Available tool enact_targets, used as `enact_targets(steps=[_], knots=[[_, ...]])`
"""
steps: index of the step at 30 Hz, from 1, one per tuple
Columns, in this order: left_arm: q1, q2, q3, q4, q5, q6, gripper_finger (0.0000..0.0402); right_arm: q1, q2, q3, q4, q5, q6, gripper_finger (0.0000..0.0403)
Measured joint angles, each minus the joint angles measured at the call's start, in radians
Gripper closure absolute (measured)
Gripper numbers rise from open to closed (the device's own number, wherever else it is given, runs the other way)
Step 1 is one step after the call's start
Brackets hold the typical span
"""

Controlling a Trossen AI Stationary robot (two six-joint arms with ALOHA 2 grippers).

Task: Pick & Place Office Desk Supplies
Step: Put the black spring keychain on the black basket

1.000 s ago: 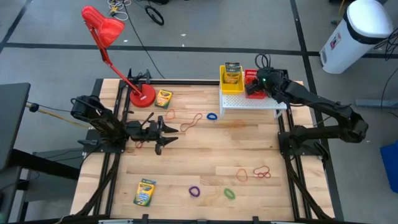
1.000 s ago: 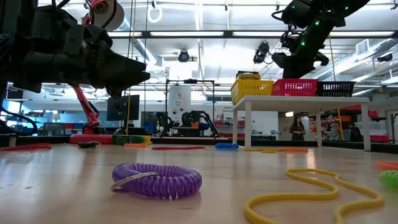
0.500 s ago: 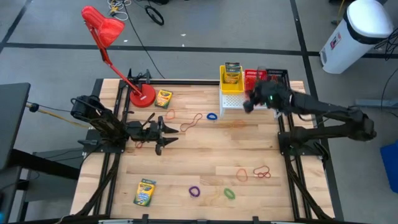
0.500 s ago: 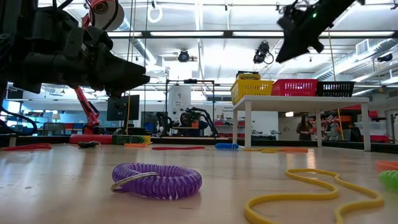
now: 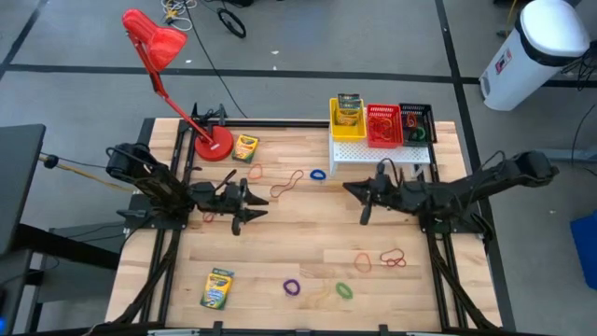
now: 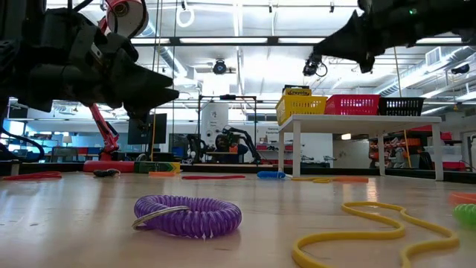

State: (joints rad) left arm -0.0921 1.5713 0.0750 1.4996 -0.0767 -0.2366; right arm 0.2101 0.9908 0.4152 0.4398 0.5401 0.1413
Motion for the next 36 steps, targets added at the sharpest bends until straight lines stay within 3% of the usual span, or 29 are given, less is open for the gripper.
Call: enact_targets(steps=[3, 9, 13, 16, 21, 27, 31, 36], knots=[[0.000, -0.019, -0.001, -0.045, -0.001, -0.033, 0.0276, 0.024, 0.004, -0.062, 0.129, 0.028, -0.002, 0.0393], [0.000, -0.135, -0.001, -0.211, -0.030, -0.052, 0.0376, 0.068, 0.004, -0.100, 0.140, 0.039, 0.000, 0.0399], [0.000, -0.261, 0.004, -0.415, -0.037, -0.071, 0.0395, 0.105, 0.004, -0.113, 0.139, 0.043, -0.004, 0.0397], [0.000, -0.362, 0.051, -0.699, -0.047, -0.110, 0.0379, 0.124, 0.004, -0.113, 0.141, 0.043, -0.038, 0.0396], [0.000, -0.475, 0.240, -1.290, -0.110, -0.110, 0.0334, 0.136, 0.004, -0.113, 0.131, 0.031, -0.096, 0.0398], [0.003, -0.471, 0.460, -1.890, -0.196, -0.133, 0.0292, 0.135, 0.004, -0.113, 0.128, -0.002, -0.112, 0.0395], [0.031, -0.441, 0.490, -2.111, -0.169, -0.174, 0.0263, 0.135, 0.004, -0.112, 0.126, -0.003, -0.112, 0.0394], [0.110, -0.417, 0.462, -2.142, -0.159, -0.127, 0.0207, 0.135, 0.004, -0.112, 0.126, -0.003, -0.113, 0.0393]])
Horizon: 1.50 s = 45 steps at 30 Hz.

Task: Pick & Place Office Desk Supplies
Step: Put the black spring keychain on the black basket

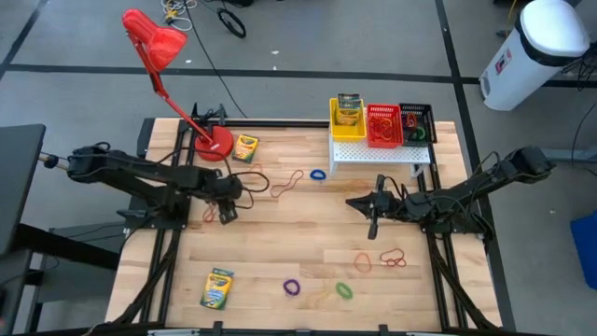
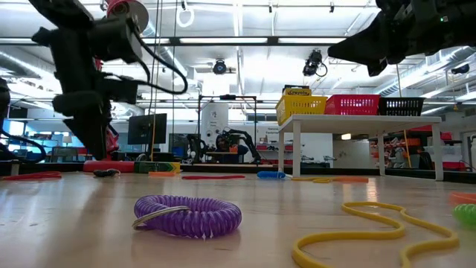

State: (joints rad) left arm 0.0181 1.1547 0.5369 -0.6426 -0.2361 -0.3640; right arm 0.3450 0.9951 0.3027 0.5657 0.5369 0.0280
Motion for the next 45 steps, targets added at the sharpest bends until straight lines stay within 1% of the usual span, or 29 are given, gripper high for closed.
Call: enact_targets(steps=[3, 5, 7, 10, 13, 17, 20, 25, 27, 28, 30, 33, 36, 40, 43, 45], knots=[[0.052, 0.021, -0.013, 0.015, 0.000, 0.087, 0.0184, 0.000, 0.000, 0.000, 0.000, -0.003, 0.000, 0.0393], [0.081, 0.040, -0.019, 0.033, 0.001, 0.122, 0.0179, 0.000, 0.000, 0.000, 0.000, -0.004, 0.000, 0.0392], [0.102, 0.063, -0.023, 0.072, -0.003, 0.156, 0.0179, 0.000, 0.000, 0.000, 0.000, -0.003, 0.000, 0.0392], [0.126, 0.109, -0.031, 0.113, 0.003, 0.187, 0.0190, 0.000, 0.000, 0.000, 0.000, -0.003, 0.000, 0.0392], [0.135, 0.153, -0.027, 0.136, 0.024, 0.194, 0.0211, 0.000, 0.000, 0.000, -0.001, -0.003, 0.000, 0.0392], [0.132, 0.186, -0.025, 0.135, 0.020, 0.192, 0.0253, 0.000, 0.000, 0.000, -0.001, -0.003, 0.000, 0.0392], [0.132, 0.184, -0.021, 0.130, 0.015, 0.193, 0.0290, 0.000, 0.000, 0.000, -0.001, -0.003, 0.000, 0.0392], [0.129, 0.146, 0.011, 0.105, 0.029, 0.208, 0.0359, 0.000, 0.000, 0.000, -0.001, -0.003, -0.008, 0.0392], [0.110, 0.113, 0.020, 0.177, 0.055, 0.226, 0.0383, 0.000, 0.000, 0.000, -0.001, -0.002, -0.015, 0.0392], [0.096, 0.099, 0.018, 0.220, 0.086, 0.240, 0.0389, 0.000, 0.000, 0.000, -0.001, -0.002, -0.018, 0.0392], [0.065, 0.089, 0.009, 0.314, 0.160, 0.249, 0.0390, 0.000, 0.000, 0.000, -0.004, -0.002, -0.018, 0.0392], [0.019, 0.092, -0.011, 0.550, 0.258, 0.244, 0.0384, 0.000, 0.000, 0.000, -0.011, 0.001, -0.018, 0.0392], [-0.014, 0.140, -0.034, 0.809, 0.360, 0.209, 0.0383, -0.006, 0.023, 0.001, -0.007, 0.001, -0.019, 0.0392], [-0.034, 0.221, -0.032, 1.103, 0.499, 0.166, 0.0385, -0.039, 0.095, 0.001, 0.062, -0.010, -0.020, 0.0392], [-0.032, 0.294, -0.032, 1.266, 0.570, 0.110, 0.0385, -0.066, 0.166, 0.001, 0.150, -0.073, -0.048, 0.0388], [-0.031, 0.340, -0.027, 1.340, 0.594, 0.079, 0.0385, -0.082, 0.218, 0.002, 0.226, -0.123, -0.066, 0.0380]])
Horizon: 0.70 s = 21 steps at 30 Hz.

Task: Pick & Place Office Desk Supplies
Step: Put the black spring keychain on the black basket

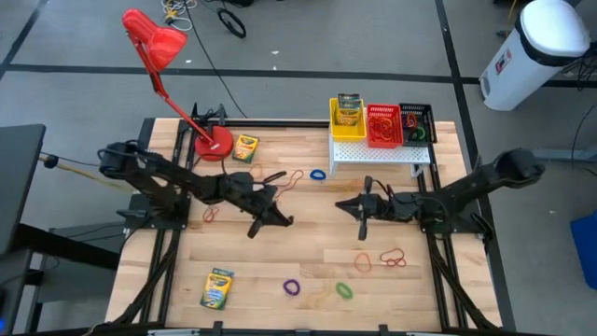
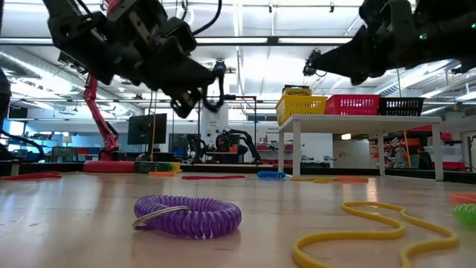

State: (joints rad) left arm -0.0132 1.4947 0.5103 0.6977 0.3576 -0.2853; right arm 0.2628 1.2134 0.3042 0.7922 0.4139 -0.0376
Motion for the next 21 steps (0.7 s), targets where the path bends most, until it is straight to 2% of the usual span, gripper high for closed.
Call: enact_targets(steps=[3, 10, 16, 21], knots=[[-0.001, 0.062, 0.025, 0.046, 0.027, -0.025, 0.0385, -0.021, 0.077, 0.019, 0.073, -0.075, -0.018, 0.0357], [0.000, 0.146, 0.114, 0.071, 0.058, -0.016, 0.0385, -0.033, 0.270, 0.162, 0.042, -0.214, -0.062, 0.0278], [0.000, 0.163, 0.149, 0.073, 0.063, 0.003, 0.0385, -0.035, 0.375, 0.252, 0.037, -0.231, -0.094, 0.0223], [0.000, 0.163, 0.149, 0.086, 0.063, 0.006, 0.0385, -0.039, 0.434, 0.324, -0.017, -0.242, -0.133, 0.0219]])
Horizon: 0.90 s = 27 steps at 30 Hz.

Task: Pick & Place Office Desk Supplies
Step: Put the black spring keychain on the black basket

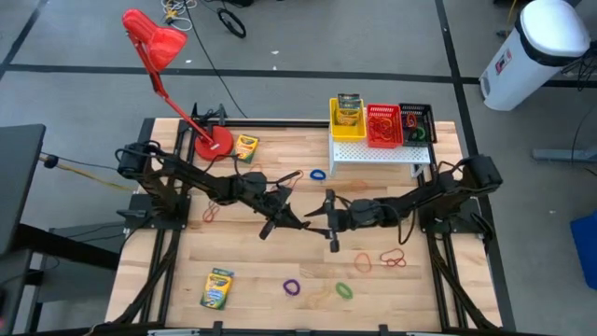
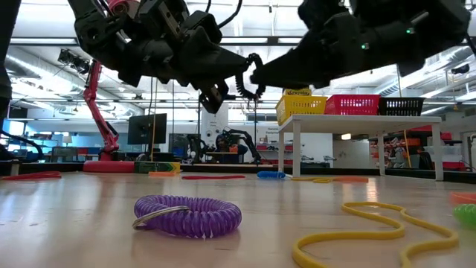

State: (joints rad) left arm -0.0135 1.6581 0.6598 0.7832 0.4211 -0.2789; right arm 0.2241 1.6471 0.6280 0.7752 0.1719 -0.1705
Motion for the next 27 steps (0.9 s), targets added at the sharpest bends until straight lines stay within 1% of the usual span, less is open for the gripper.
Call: enact_targets(steps=[3, 5, 7, 9, 11, 12, 13, 15, 17, 21, 25, 27], knots=[[0.000, 0.000, 0.000, -0.005, -0.001, 0.004, 0.0385, 0.000, 0.029, 0.040, -0.012, -0.019, -0.023, 0.0235], [0.000, 0.000, 0.000, 0.005, -0.001, 0.006, 0.0384, 0.001, 0.039, 0.056, -0.021, -0.020, -0.038, 0.0256], [0.000, 0.000, 0.000, 0.008, 0.002, 0.008, 0.0383, 0.001, 0.046, 0.066, -0.033, -0.019, -0.052, 0.0287], [0.000, 0.000, 0.000, 0.013, 0.001, 0.008, 0.0376, 0.002, 0.046, 0.066, -0.038, -0.003, -0.056, 0.0327], [0.000, -0.011, 0.000, 0.009, 0.000, 0.009, 0.0364, 0.002, 0.046, 0.066, -0.045, 0.017, -0.068, 0.0371], [0.000, -0.016, 0.000, 0.011, -0.002, 0.010, 0.0355, 0.002, 0.046, 0.066, -0.047, 0.035, -0.075, 0.0381], [0.000, -0.031, 0.000, -0.004, -0.002, 0.010, 0.0346, 0.001, 0.046, 0.066, -0.047, 0.055, -0.078, 0.0384], [0.001, -0.064, -0.001, -0.047, -0.003, 0.015, 0.0324, 0.001, 0.046, 0.066, -0.054, 0.079, -0.074, 0.0378], [0.002, -0.112, -0.003, -0.133, -0.004, 0.034, 0.0302, 0.001, 0.044, 0.065, -0.075, 0.093, -0.074, 0.0373], [-0.016, -0.198, -0.030, -0.290, -0.033, 0.153, 0.0272, 0.001, 0.043, 0.065, -0.087, 0.132, -0.072, 0.0385], [-0.050, -0.241, -0.138, -0.248, -0.144, 0.236, 0.0269, 0.001, 0.032, 0.065, -0.112, 0.185, -0.043, 0.0385], [-0.054, -0.247, -0.211, -0.165, -0.216, 0.243, 0.0273, 0.001, -0.001, 0.065, -0.144, 0.222, -0.003, 0.0385]])
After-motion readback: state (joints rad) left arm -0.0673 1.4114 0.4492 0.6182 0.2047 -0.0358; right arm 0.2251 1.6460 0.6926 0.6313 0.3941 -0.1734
